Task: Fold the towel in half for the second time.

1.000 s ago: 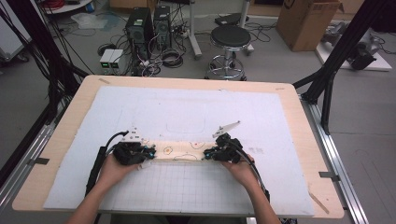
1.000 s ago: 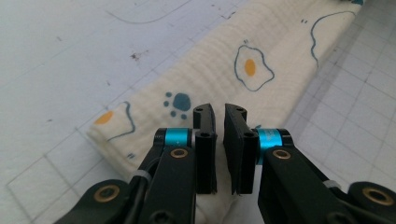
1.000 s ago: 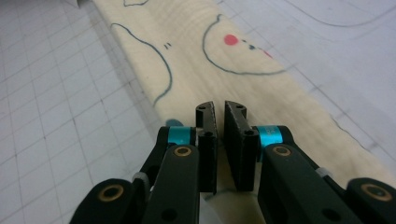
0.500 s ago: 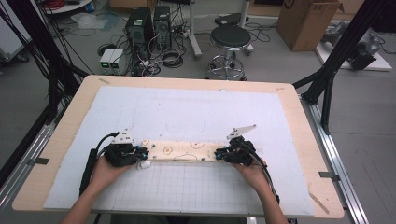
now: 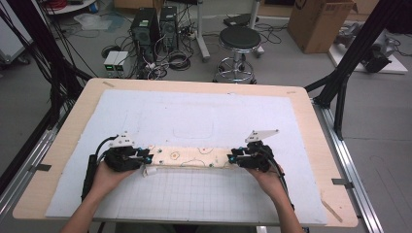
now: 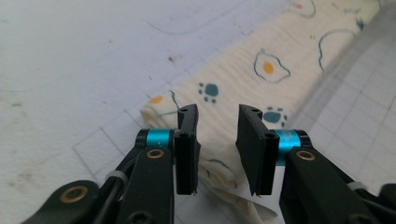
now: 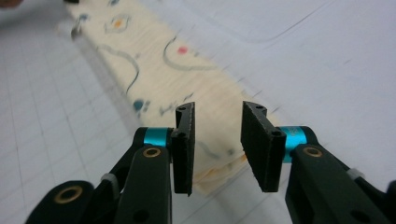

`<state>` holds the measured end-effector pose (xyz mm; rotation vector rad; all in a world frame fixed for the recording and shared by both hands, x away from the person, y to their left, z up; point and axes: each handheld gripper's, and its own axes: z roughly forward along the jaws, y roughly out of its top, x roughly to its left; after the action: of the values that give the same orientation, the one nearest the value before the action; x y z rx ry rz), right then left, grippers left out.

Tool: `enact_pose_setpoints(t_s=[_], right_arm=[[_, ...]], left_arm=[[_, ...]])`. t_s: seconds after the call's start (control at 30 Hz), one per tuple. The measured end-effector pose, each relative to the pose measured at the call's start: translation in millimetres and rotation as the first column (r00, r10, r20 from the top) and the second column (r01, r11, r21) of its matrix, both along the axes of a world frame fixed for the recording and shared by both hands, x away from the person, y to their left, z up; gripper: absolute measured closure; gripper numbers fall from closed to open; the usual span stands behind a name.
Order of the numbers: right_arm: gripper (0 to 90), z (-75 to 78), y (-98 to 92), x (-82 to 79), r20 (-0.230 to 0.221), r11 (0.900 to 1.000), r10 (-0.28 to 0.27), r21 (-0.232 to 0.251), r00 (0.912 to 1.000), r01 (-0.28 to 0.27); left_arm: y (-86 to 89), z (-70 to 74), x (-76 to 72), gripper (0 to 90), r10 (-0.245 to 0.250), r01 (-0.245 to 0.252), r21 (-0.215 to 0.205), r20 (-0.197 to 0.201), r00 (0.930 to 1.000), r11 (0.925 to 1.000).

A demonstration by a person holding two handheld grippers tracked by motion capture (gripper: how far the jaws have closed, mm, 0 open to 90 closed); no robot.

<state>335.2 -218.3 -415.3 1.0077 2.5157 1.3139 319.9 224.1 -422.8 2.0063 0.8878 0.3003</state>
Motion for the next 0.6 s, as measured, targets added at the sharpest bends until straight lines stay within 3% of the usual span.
enact_pose_setpoints(t_s=[0.13,0.23,0.37,0.47,0.6], right_arm=[[58.5,4.7,-4.4,12.7,-0.022,0.997,-0.072,0.017,0.9971,0.073],[54.5,-2.8,-4.6,21.7,-0.054,0.995,-0.104,0.000,0.9931,0.104],[51.7,-14.0,-3.6,29.2,-0.102,0.994,-0.110,-0.012,0.9887,0.109],[51.9,-17.7,-2.5,31.3,-0.124,0.994,-0.110,-0.019,0.9862,0.108],[58.8,-22.7,0.1,32.1,-0.156,0.996,-0.088,-0.024,0.9838,0.085]], left_arm=[[3.8,-1.1,10.2,59.3,0.050,-0.051,-0.028,-0.022,0.9985,0.9983],[1.5,-4.8,18.6,54.3,0.072,-0.074,-0.037,-0.054,0.9959,0.9966],[0.4,-10.1,25.3,51.1,0.102,-0.106,-0.050,-0.073,0.9921,0.9931],[1.3,-15.6,30.1,54.2,0.091,-0.098,-0.057,-0.119,0.9887,0.9935],[0.4,-21.2,33.0,57.3,0.082,-0.092,-0.052,-0.161,0.9836,0.9944]])
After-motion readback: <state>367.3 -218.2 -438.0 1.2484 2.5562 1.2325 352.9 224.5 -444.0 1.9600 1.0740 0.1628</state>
